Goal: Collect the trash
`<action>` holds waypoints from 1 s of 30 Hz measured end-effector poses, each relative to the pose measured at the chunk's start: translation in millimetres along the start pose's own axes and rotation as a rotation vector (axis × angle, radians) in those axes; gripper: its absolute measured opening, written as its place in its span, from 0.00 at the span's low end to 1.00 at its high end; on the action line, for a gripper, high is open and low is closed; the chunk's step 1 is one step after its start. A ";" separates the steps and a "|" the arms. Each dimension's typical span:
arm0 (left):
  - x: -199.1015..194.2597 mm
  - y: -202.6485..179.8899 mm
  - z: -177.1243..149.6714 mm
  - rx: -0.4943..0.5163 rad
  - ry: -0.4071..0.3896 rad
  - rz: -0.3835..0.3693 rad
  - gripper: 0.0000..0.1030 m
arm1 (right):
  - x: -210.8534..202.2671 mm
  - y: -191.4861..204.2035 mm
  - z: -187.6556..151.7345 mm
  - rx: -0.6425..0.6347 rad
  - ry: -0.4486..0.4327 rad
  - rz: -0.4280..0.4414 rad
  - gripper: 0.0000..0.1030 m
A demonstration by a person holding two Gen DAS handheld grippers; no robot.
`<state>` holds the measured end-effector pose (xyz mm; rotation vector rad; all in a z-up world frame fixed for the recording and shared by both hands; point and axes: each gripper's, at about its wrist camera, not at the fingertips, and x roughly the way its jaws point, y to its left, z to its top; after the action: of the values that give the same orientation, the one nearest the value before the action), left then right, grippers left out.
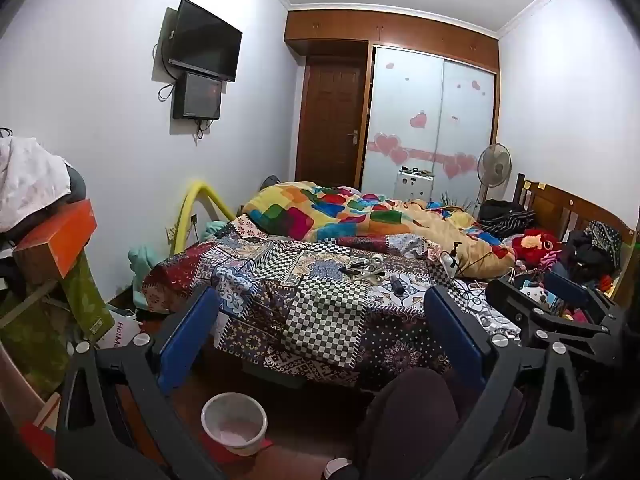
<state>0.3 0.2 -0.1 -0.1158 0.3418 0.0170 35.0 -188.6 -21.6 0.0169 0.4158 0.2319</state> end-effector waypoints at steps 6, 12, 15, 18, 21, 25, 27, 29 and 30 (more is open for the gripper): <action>-0.7 1.5 0.2 0.015 -0.003 0.010 1.00 | 0.3 0.9 -0.5 -0.002 0.000 -0.002 1.00; -1.6 0.3 -0.5 0.021 -0.007 0.011 1.00 | 0.9 1.3 -0.9 -0.001 0.005 0.001 1.00; -0.4 1.2 -1.1 0.019 -0.006 0.009 1.00 | -0.2 1.5 -1.0 -0.003 0.003 -0.001 1.00; -1.5 -0.5 -3.2 0.021 -0.008 0.011 1.00 | 0.3 1.7 -0.6 -0.003 0.006 0.000 1.00; -0.9 -1.4 -4.7 0.019 -0.006 0.010 1.00 | 0.4 0.6 1.2 -0.002 0.007 0.000 1.00; -0.7 -1.5 -6.4 0.018 -0.004 0.011 1.00 | 2.4 4.8 -3.8 -0.003 0.008 0.000 1.00; -1.0 -1.6 -7.9 0.018 -0.004 0.013 1.00 | 2.4 4.3 -2.8 -0.004 0.008 0.000 1.00; -0.7 -1.9 -9.4 0.018 -0.002 0.015 1.00 | 1.1 9.9 -4.1 -0.004 0.009 -0.001 1.00; -0.8 -1.9 -9.8 0.018 -0.001 0.015 1.00 | 1.0 10.2 -4.5 -0.004 0.008 -0.001 1.00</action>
<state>-3.7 -2.8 -8.7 -0.0954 0.3418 0.0293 31.9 -178.6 -25.4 0.0118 0.4237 0.2322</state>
